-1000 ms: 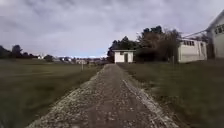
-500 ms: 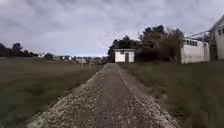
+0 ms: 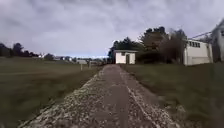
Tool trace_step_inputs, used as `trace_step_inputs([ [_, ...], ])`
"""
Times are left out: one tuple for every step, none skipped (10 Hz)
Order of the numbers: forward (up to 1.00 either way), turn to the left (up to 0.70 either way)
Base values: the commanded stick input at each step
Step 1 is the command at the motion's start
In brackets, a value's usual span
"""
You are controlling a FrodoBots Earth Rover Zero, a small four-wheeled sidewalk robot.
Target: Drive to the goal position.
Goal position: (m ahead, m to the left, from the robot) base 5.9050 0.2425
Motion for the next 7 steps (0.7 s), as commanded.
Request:
trace_step_inputs([
  [1.0, -0.01],
  [1.0, -0.01],
  [1.0, -0.01],
  [1.0, -0.01],
  [1.0, -0.01],
  [1.0, -0.01],
  [1.0, -0.01],
])
